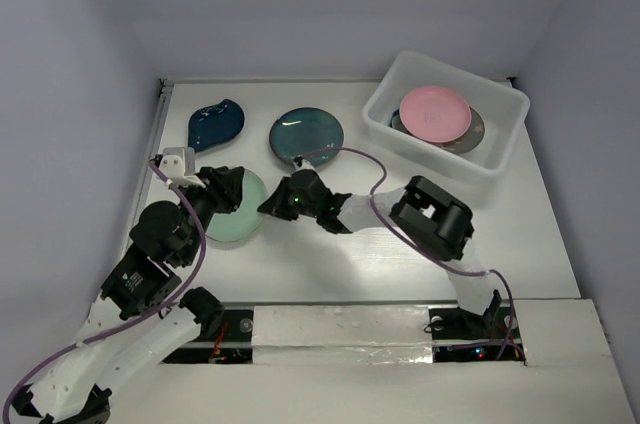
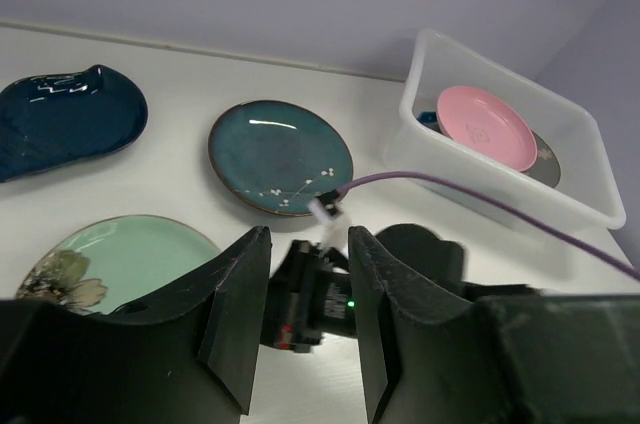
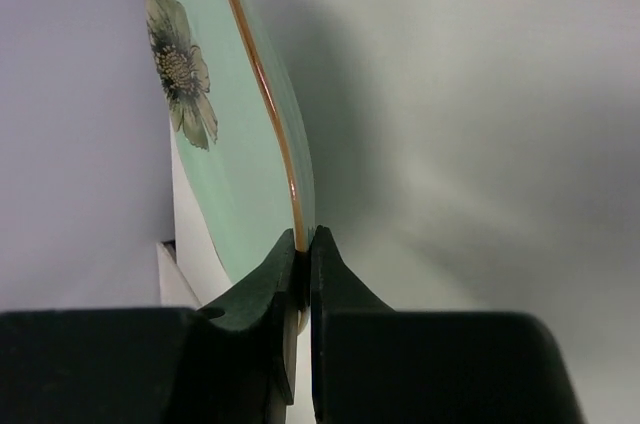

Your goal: Place the plates into the plastic bin on the countertop

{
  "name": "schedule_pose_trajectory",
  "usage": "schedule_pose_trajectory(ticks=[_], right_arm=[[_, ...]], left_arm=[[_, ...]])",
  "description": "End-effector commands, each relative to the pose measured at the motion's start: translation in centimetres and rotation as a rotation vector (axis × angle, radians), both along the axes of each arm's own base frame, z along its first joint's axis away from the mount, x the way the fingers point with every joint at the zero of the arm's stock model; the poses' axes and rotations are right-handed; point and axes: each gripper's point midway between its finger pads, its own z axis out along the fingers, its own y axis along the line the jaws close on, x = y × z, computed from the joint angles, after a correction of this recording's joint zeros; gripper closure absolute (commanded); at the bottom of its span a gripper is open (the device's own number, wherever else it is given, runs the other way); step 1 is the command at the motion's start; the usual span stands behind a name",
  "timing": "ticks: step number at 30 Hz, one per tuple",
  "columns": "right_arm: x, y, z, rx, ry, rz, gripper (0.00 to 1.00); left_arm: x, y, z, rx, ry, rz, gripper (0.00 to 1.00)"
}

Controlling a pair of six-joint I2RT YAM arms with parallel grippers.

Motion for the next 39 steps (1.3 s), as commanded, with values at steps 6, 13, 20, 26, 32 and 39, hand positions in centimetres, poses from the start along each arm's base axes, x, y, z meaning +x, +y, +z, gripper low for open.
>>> schedule_pose_trajectory(ticks=[6, 13, 20, 26, 32, 39], right_arm=[[4.3, -9.3, 21.2, 0.285, -0.401, -0.166, 1.0], [10.6, -27.6, 23.7, 0.139, -0.514, -0.532, 1.0], [14.6, -42.3, 23.3, -0.037, -0.518, -0.788, 1.0], [17.4, -50.4, 21.2, -0.136, -0.444, -0.912, 1.0], [19.3, -54.3, 17.2, -0.16, -0.337, -0.945, 1.0], [19.7, -55.1, 15.5, -0.171, -0.286, -0.972, 0.54]], left_arm=[[0.4, 0.0, 0.7, -0.017, -0.033, 0.009, 0.66], [0.5, -0.1, 0.6, -0.015, -0.027, 0.004, 0.66], [0.5, -0.5, 0.5, -0.014, -0.025, -0.014, 0.65], [0.5, -0.6, 0.4, -0.01, -0.022, -0.017, 0.65], [0.8, -0.7, 0.3, -0.005, -0.016, -0.017, 0.65], [0.8, -0.7, 0.2, -0.006, -0.014, -0.019, 0.65]])
